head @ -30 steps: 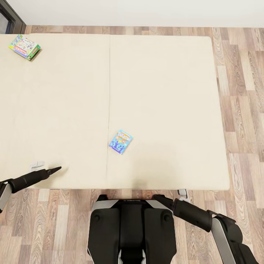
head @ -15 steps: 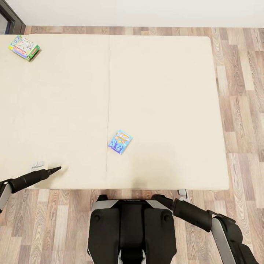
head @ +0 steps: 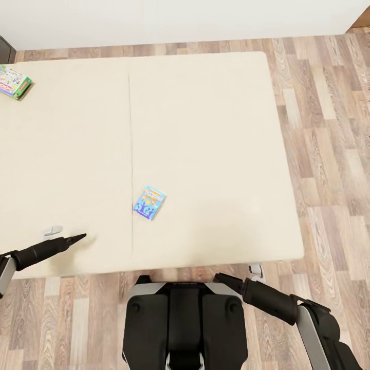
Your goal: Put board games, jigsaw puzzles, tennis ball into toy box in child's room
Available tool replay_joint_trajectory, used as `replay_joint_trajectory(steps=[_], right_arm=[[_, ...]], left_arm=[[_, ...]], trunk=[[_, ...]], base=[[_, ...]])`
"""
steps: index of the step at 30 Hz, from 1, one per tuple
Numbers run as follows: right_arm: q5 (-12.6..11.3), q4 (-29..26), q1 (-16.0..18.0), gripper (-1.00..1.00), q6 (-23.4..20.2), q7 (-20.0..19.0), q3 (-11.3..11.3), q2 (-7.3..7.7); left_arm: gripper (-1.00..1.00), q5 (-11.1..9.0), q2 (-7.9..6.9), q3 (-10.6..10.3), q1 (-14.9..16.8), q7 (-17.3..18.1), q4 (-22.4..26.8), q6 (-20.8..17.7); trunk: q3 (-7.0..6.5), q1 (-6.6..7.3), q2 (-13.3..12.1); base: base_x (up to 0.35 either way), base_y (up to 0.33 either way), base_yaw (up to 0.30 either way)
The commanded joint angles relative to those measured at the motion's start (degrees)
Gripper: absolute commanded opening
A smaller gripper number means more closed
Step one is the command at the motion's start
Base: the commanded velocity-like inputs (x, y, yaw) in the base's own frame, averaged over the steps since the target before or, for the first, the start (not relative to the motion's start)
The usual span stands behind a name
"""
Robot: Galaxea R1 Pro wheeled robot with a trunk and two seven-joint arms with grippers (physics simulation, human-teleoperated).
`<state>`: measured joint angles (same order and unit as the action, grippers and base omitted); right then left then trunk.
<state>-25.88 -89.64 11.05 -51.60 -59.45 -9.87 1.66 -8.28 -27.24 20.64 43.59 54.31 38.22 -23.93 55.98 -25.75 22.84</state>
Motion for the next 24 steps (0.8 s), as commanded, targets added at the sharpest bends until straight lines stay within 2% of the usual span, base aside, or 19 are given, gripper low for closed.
replay_joint_trajectory(steps=[1,24], right_arm=[[0.0,0.0,0.0,1.0,-0.3,-0.1,0.0,0.01],[0.0,0.0,0.0,1.0,-0.3,0.0,0.0,0.01]], left_arm=[[1.0,-0.3,-0.01,0.1,0.0,0.3,0.0,-0.5],[1.0,-0.2,-0.04,0.1,0.0,1.1,0.0,-0.5]], trunk=[[-0.01,-0.04,0.1],[-0.17,-0.04,0.1]], base=[[0.0,-0.087,-0.151],[0.0,-0.103,-0.019]])
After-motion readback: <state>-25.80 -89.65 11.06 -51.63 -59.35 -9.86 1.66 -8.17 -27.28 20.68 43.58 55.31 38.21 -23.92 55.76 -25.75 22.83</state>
